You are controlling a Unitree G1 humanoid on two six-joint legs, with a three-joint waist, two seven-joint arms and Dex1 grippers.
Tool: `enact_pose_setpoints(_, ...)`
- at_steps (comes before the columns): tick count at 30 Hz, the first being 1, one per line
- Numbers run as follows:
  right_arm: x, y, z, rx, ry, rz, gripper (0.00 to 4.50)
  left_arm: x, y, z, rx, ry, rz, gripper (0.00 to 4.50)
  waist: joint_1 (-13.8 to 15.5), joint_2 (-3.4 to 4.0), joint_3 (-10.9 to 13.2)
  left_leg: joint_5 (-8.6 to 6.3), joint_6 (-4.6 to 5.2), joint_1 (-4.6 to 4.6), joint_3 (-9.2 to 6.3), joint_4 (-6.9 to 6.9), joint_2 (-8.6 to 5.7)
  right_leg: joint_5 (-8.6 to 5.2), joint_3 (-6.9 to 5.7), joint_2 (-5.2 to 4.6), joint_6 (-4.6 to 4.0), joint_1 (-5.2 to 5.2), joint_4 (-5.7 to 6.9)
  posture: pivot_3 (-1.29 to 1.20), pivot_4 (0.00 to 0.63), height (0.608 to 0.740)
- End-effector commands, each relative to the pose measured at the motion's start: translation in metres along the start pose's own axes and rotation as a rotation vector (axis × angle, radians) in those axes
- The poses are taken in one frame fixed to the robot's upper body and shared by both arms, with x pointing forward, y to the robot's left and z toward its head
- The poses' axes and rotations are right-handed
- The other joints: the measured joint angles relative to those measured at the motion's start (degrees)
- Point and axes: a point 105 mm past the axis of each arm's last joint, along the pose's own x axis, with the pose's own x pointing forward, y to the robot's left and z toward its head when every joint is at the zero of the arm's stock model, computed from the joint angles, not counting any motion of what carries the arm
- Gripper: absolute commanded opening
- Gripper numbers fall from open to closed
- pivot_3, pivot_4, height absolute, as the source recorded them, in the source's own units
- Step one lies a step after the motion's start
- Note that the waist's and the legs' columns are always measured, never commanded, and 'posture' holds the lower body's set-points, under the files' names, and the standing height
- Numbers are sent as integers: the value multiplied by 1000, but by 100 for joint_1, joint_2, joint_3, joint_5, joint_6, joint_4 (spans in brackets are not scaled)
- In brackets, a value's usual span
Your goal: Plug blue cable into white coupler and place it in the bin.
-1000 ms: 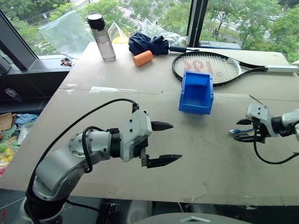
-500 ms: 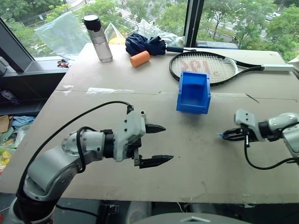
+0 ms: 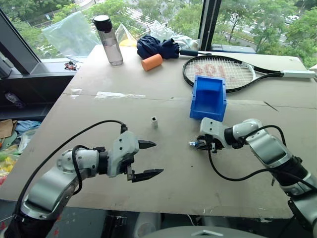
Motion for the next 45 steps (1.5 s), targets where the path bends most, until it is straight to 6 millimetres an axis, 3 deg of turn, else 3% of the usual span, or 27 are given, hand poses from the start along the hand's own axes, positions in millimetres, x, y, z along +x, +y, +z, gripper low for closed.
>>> enact_pose_setpoints(1, -22, 8, 9, 5, -121, -13, 3516, 10, 8, 1, 58, -2, -25, 4500, 0, -1, 0, 0, 0, -1, -1, 0, 0, 0, -1, 0, 0, 0, 0, 0, 150, 740)
enact_pose_setpoints(3, -43, 19, 12, 36, -233, -39, 4386, 21, 16, -1, 71, -1, -41, 4500, 6, 3, 2, 0, 1, -9, -2, -2, -1, 0, -3, 1, 1, 1, 0, 0, 150, 740)
enact_pose_setpoints(11, -98, 61, -12, 161, -357, -305, 4386, 69, 40, 3, 139, 9, -114, 4500, -19, -9, -6, -1, 2, -4, -8, 3, 2, 0, -4, 10, 6, 10, 3, 0, 150, 740)
enact_pose_setpoints(18, -104, 86, -17, 263, -351, -454, 4386, 111, 64, 12, 173, 46, -122, 4500, -29, -9, -11, 0, 2, 1, -9, 15, 2, -10, 5, 17, 23, 10, 14, 0, 150, 740)
enact_pose_setpoints(21, -101, 93, -16, 287, -345, -492, 4441, 122, 60, 5, 195, 94, -197, 3741, -36, -10, -12, -1, 2, -3, -8, 16, 1, -9, 7, 17, 19, 9, 12, 0, 150, 740)
enact_pose_setpoints(26, -97, 102, -15, 328, -341, -524, 4441, 130, 57, -2, 237, 124, -269, 1261, -28, -11, -17, -1, 3, -4, -14, 13, 2, -3, 4, 18, 7, 7, 11, 0, 150, 740)
enact_pose_setpoints(28, -96, 103, -15, 341, -343, -532, 4441, 131, 56, -2, 240, 122, -288, 262, -24, -16, -23, -2, 3, -5, -13, 14, 2, -4, 4, 17, 8, 7, 11, 0, 150, 740)
enact_pose_setpoints(29, -95, 103, -15, 360, -355, -537, 4441, 131, 56, -2, 235, 115, -293, 67, -25, -18, -24, -2, 3, -6, -14, 14, 2, -4, 3, 17, 8, 7, 9, 0, 150, 740)
enact_pose_setpoints(31, -90, 102, -12, 447, -417, -539, 4441, 126, 52, 8, 132, 41, -325, 67, -26, -19, -25, -2, 4, -7, -13, 14, 2, -4, 4, 16, 8, 8, 7, 0, 150, 740)
enact_pose_setpoints(36, -78, 92, 14, 737, -731, -470, 4441, 88, 42, 59, -289, -215, -501, 67, -63, -16, -16, -2, 5, -18, -21, 14, 13, -3, -3, 19, 5, -5, 17, 0, 150, 740)
enact_pose_setpoints(40, -74, 77, 32, 838, -868, -424, 4441, 68, 35, 83, -420, -290, -557, 67, -121, -11, -18, -2, 5, -10, -45, 14, 17, -3, -2, 20, 7, -3, 20, 0, 150, 740)
enact_pose_setpoints(45, -80, 64, 58, 872, -1018, -353, 4441, 56, 27, 95, -469, -324, -569, 67, -138, -9, -17, -2, 5, -14, -61, 13, 5, 6, -5, 16, 21, 0, 18, 0, 150, 740)
